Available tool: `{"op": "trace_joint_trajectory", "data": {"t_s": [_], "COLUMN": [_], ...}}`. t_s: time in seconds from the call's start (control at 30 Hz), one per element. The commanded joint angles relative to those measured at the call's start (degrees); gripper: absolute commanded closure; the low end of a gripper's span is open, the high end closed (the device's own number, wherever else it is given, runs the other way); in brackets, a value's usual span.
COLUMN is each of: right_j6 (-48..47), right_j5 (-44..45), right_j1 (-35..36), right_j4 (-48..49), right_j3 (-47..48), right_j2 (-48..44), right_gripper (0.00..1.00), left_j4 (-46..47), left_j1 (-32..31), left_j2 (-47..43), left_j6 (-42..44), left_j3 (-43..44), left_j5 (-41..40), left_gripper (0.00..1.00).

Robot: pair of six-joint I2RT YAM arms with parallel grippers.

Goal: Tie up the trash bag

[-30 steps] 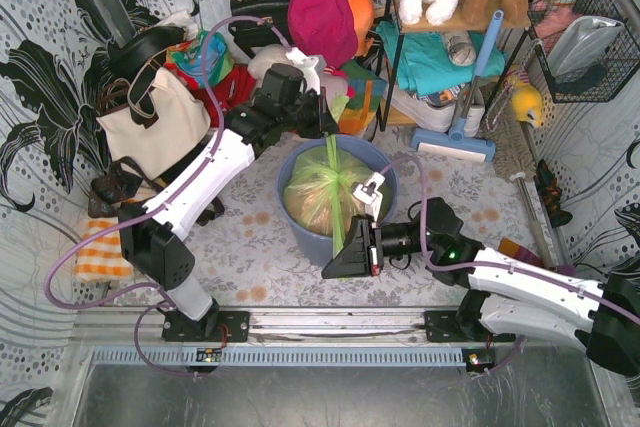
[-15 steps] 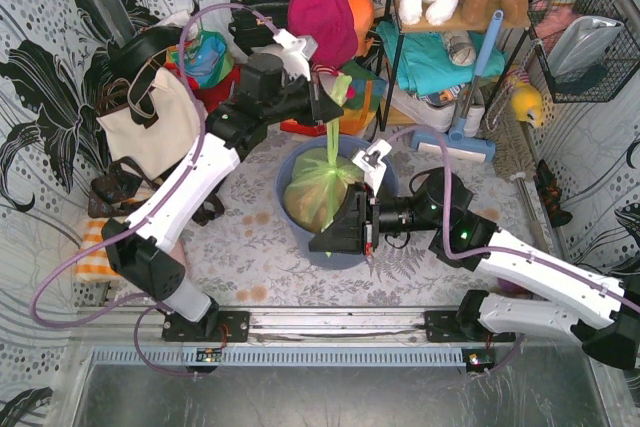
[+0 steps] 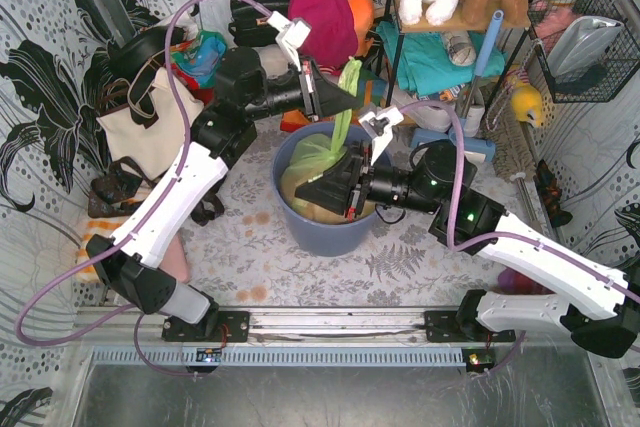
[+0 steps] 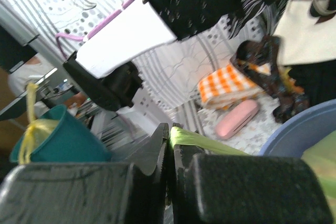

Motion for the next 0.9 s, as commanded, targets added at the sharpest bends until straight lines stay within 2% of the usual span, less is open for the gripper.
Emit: {"op": "trace_joint_trajectory", "data": {"t_s": [0.0, 0.33, 0.43, 0.5, 0.6, 0.7, 0.87], "right_j6": [-7.19, -14.52, -14.00, -13.19, -12.61, -10.63, -5.35], "right_j5": [7.01, 19.95, 22.59, 22.74, 22.84, 24.23, 28.28], "right_j1": [0.18, -0.05, -0.09, -0.16, -0.13, -0.15, -0.09], "right_j4": [0.94, 0.99, 2.15, 2.35, -2.48, -10.21, -27.99], "right_j3": [3.36, 0.56, -0.76, -0.36, 3.97, 8.05, 14.79], "right_j2": [-0.96, -1.39, -1.81, -2.01, -1.48, -1.71, -3.73], "right_gripper": [0.96, 0.94, 0.84, 0.73, 0.50, 0.40, 0.29], "left_j4": [8.81, 7.96, 7.24, 6.73, 5.50, 6.29, 4.47], "left_j1": [-0.40, -0.39, -0.34, -0.21, 0.48, 2.20, 7.99], "left_j2": [-3.12, -5.55, -5.81, -6.16, -6.05, -6.16, -7.71], "left_j6": [-3.04, -2.37, -1.75, -1.33, -0.41, 0.43, 0.44], "left_j3": [-2.24, -5.39, -6.05, -5.76, -4.02, -3.87, -4.23], "left_j5": [2.94, 1.19, 0.12, -1.44, -2.40, -1.24, 0.34], "left_gripper": [1.00, 1.00, 0.98, 0.90, 0.68, 0.44, 0.35]}}
